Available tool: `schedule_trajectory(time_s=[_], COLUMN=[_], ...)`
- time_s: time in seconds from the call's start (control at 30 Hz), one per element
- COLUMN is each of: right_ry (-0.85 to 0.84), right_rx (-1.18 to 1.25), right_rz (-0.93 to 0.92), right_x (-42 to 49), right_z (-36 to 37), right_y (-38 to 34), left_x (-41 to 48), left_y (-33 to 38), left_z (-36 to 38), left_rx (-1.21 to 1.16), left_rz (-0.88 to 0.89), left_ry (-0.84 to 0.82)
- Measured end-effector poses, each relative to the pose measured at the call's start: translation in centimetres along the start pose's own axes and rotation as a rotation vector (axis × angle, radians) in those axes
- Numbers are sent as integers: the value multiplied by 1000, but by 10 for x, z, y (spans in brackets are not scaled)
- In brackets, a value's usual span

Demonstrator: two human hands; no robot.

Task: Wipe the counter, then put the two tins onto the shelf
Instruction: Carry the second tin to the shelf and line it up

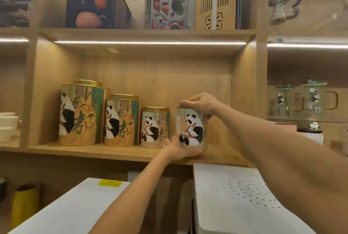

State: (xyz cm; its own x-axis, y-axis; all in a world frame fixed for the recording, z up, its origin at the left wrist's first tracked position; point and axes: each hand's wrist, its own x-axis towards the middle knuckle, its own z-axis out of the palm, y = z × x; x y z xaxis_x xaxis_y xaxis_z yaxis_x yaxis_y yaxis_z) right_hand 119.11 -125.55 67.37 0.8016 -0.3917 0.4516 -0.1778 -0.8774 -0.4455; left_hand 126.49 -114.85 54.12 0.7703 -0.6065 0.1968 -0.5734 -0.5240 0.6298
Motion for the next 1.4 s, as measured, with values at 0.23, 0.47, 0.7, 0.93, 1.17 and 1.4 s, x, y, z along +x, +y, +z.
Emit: schedule_trajectory(time_s=[0.23, 0.47, 0.7, 0.93, 1.17, 1.4], right_ry=[54, 151, 271, 132, -177, -175], right_rx=[112, 280, 416, 487, 696, 502], right_rz=[14, -37, -33, -96, 106, 86], right_x=[31, 78, 93, 73, 47, 46], right_z=[35, 72, 102, 86, 110, 127], right_y=[41, 62, 79, 92, 140, 164], left_x=[29, 61, 74, 73, 76, 79], left_y=[1, -7, -10, -12, -15, -17], left_z=[24, 36, 46, 50, 53, 55], left_rx=[167, 145, 249, 304, 279, 296], left_rz=[-68, -134, -151, -126, -95, -85], left_ry=[136, 283, 381, 436, 461, 469])
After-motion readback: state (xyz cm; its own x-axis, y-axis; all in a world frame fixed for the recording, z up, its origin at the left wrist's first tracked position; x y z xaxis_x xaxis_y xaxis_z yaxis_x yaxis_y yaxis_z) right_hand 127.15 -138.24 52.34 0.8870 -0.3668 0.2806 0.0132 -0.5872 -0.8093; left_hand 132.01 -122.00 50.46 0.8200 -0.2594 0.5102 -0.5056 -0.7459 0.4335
